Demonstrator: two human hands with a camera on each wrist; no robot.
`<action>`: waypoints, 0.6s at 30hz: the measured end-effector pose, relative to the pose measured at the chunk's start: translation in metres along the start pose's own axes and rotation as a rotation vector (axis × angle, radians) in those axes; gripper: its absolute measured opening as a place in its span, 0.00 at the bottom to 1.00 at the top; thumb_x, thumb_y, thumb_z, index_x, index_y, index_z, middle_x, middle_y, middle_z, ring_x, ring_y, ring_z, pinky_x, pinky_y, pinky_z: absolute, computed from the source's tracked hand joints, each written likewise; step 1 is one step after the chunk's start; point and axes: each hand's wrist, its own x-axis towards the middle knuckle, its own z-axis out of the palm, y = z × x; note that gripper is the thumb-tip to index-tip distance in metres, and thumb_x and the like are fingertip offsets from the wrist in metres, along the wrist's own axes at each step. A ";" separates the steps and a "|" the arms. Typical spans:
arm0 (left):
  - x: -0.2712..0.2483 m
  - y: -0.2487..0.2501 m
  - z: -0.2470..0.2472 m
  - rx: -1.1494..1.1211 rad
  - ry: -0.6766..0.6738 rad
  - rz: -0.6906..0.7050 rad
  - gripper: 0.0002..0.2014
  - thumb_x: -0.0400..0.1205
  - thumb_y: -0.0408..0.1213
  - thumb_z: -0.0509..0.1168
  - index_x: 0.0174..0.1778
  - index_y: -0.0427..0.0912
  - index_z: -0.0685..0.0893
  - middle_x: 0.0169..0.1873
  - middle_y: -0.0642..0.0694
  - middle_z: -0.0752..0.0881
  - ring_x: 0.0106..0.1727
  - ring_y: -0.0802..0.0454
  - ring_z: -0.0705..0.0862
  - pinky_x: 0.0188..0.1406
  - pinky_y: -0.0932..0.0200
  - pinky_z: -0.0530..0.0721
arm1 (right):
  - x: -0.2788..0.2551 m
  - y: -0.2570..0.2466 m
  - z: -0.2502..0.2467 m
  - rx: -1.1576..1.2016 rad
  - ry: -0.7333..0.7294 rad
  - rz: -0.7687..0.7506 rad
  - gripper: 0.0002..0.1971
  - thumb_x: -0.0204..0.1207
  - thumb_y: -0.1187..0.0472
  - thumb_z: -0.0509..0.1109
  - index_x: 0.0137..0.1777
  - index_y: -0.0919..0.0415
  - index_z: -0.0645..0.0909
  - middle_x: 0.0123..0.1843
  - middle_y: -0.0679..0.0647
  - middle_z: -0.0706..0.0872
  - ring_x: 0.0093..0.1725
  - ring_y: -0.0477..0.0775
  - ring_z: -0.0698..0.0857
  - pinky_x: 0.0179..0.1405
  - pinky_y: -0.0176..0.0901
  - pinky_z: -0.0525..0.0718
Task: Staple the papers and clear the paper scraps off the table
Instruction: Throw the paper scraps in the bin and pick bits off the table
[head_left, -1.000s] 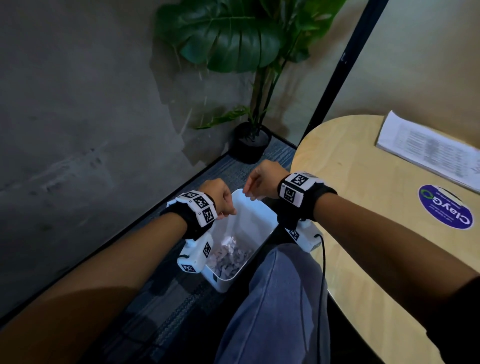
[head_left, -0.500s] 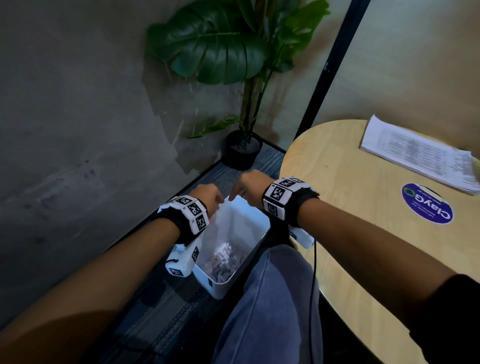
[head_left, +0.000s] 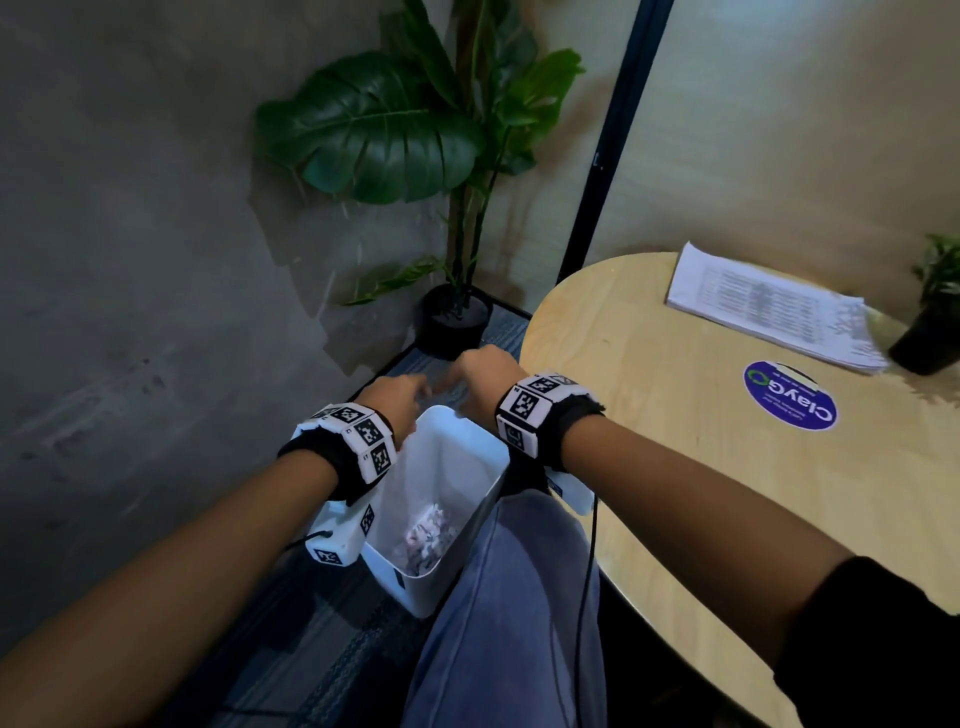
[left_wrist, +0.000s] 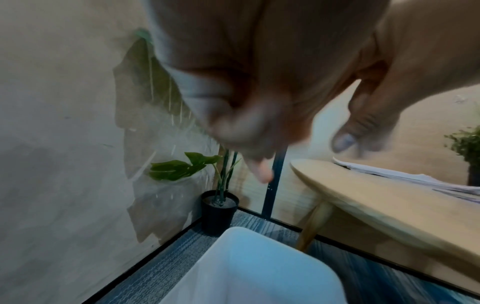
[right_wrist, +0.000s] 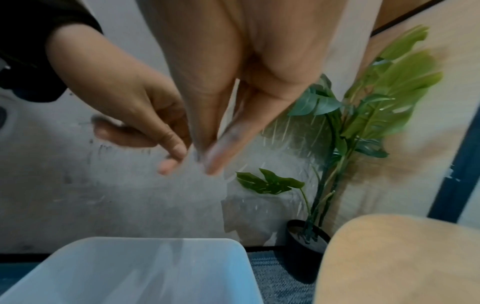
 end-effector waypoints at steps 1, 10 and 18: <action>0.000 0.003 0.000 0.023 -0.018 0.061 0.21 0.74 0.20 0.61 0.56 0.47 0.82 0.46 0.41 0.86 0.44 0.40 0.85 0.35 0.51 0.85 | -0.005 0.001 -0.001 0.051 0.034 0.044 0.12 0.75 0.61 0.70 0.57 0.54 0.88 0.55 0.60 0.90 0.58 0.59 0.86 0.51 0.42 0.82; -0.033 0.071 -0.006 0.147 0.010 0.292 0.26 0.82 0.40 0.64 0.77 0.45 0.70 0.76 0.42 0.72 0.77 0.44 0.71 0.73 0.51 0.72 | -0.077 0.048 -0.005 0.230 0.144 0.198 0.33 0.79 0.69 0.60 0.82 0.50 0.56 0.84 0.60 0.52 0.76 0.63 0.71 0.68 0.50 0.74; -0.045 0.173 0.035 0.294 -0.155 0.456 0.31 0.86 0.48 0.55 0.83 0.42 0.53 0.81 0.39 0.60 0.81 0.43 0.62 0.78 0.51 0.64 | -0.186 0.141 0.008 0.219 0.086 0.509 0.32 0.82 0.61 0.60 0.83 0.53 0.51 0.84 0.62 0.54 0.80 0.60 0.63 0.75 0.47 0.65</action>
